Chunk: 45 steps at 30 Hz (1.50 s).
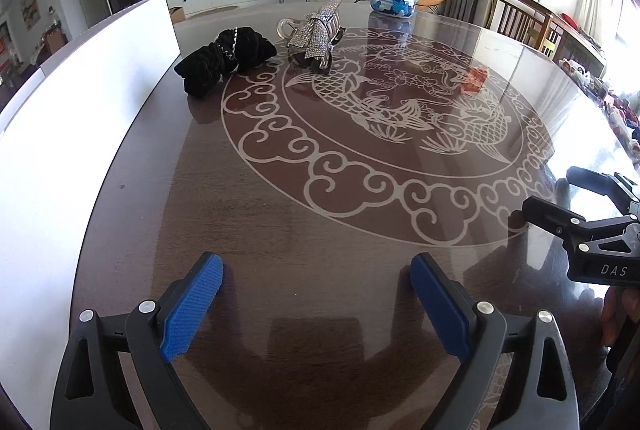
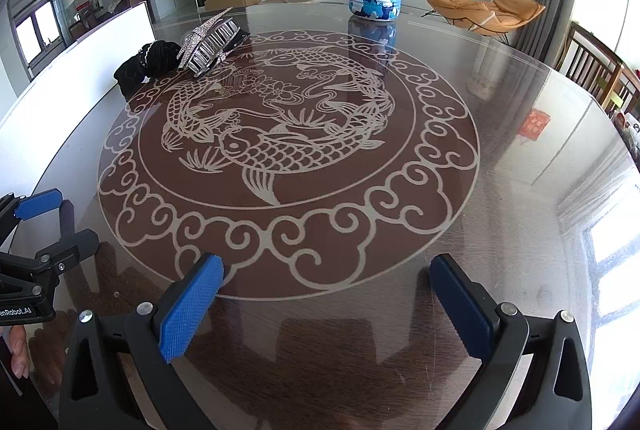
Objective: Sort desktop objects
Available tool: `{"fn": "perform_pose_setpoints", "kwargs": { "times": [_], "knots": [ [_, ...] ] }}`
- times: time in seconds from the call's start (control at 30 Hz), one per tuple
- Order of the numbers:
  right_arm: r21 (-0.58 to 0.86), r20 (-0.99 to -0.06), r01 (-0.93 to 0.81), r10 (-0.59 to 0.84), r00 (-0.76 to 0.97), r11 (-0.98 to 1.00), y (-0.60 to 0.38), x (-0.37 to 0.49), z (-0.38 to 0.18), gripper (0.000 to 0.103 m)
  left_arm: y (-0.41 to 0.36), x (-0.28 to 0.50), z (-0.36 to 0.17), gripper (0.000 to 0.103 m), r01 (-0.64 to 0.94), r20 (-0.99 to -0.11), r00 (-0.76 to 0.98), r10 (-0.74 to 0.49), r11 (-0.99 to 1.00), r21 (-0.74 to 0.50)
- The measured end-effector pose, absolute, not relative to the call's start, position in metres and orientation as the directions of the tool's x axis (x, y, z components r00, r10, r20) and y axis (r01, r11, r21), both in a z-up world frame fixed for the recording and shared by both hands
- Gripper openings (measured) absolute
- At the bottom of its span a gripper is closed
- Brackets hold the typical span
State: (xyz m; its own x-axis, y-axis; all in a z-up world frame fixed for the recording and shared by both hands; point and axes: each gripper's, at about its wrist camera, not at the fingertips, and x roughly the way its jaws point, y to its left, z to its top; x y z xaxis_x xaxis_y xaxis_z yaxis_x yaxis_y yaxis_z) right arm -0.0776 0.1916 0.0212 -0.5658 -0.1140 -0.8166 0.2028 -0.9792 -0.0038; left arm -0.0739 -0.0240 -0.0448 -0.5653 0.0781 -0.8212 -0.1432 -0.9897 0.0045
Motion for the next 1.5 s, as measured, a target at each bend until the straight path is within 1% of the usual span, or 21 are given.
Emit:
{"fn": "perform_pose_setpoints", "kwargs": {
  "times": [0.07,0.17,0.4,0.67,1.27,1.33,1.5],
  "knots": [
    [-0.004,-0.817,0.203,-0.114,-0.566,-0.979,0.192,-0.078,0.021,0.103,-0.022,-0.074,-0.046,0.102,-0.148,-0.817,-0.571,0.079,-0.989,0.008],
    [-0.004,-0.817,0.203,-0.114,-0.566,-0.979,0.192,-0.078,0.021,0.103,-0.022,-0.075,-0.046,0.103,-0.149,-0.818,-0.570,0.081,-0.989,0.006],
    [-0.004,-0.817,0.203,-0.114,-0.565,-0.979,0.192,-0.078,0.021,0.103,-0.024,-0.079,-0.046,0.103,-0.165,-0.820,-0.566,0.087,-0.986,0.009],
    [-0.004,-0.817,0.204,-0.114,-0.565,-0.979,0.192,-0.078,0.021,0.103,-0.048,-0.088,-0.046,0.103,-0.125,-0.819,-0.570,0.068,-0.992,0.005],
    [-0.004,-0.820,0.206,-0.114,-0.561,-0.979,0.191,-0.080,0.022,0.103,-0.048,-0.087,-0.047,0.103,-0.117,-0.813,-0.579,0.064,-0.993,0.006],
    [-0.002,-0.822,0.237,-0.133,-0.554,-0.971,0.182,-0.086,0.022,0.103,-0.048,-0.087,-0.047,0.103,-0.118,-0.813,-0.579,0.064,-0.993,0.006],
    [-0.001,-0.823,0.394,-0.224,-0.523,-0.919,0.125,-0.125,0.021,0.103,-0.048,-0.087,-0.047,0.103,-0.118,-0.813,-0.579,0.064,-0.993,0.006]
  ]
}}
